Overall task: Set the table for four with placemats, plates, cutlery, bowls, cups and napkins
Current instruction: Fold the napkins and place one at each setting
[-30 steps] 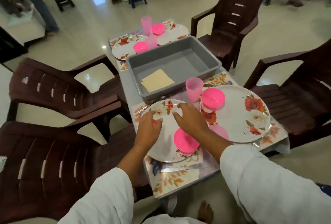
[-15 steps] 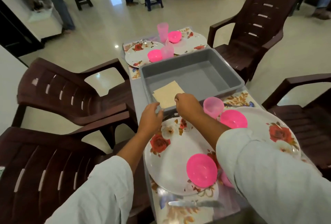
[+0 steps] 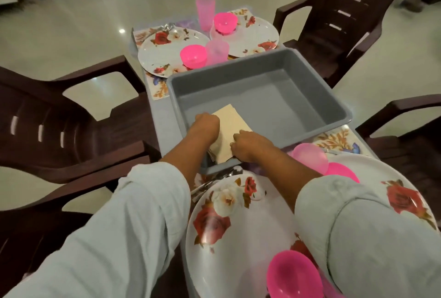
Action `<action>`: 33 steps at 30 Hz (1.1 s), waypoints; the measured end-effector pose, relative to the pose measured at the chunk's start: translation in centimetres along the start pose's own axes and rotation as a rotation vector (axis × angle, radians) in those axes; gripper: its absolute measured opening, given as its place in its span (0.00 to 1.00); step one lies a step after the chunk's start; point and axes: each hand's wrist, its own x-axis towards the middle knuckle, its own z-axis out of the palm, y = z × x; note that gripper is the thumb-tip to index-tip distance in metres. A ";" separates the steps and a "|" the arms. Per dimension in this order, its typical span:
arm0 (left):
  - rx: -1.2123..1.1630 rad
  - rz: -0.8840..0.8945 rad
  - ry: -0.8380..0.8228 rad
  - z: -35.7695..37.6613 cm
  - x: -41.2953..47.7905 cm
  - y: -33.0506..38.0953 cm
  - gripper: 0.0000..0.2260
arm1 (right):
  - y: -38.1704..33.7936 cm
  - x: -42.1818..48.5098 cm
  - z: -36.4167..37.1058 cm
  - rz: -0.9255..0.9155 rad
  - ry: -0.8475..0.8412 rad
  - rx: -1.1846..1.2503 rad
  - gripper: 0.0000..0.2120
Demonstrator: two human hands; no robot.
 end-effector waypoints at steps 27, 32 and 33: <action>-0.477 0.000 0.285 -0.3 2.0 -1.2 0.04 | 0.0 -0.3 0.0 0.026 0.048 0.047 0.18; -0.499 0.080 0.324 -1.1 0.0 -1.2 0.08 | -0.2 -1.2 -0.2 0.018 0.192 0.071 0.20; -0.501 0.088 0.333 -1.2 -0.5 -1.3 0.08 | -0.3 -1.4 -0.2 0.022 0.214 0.086 0.19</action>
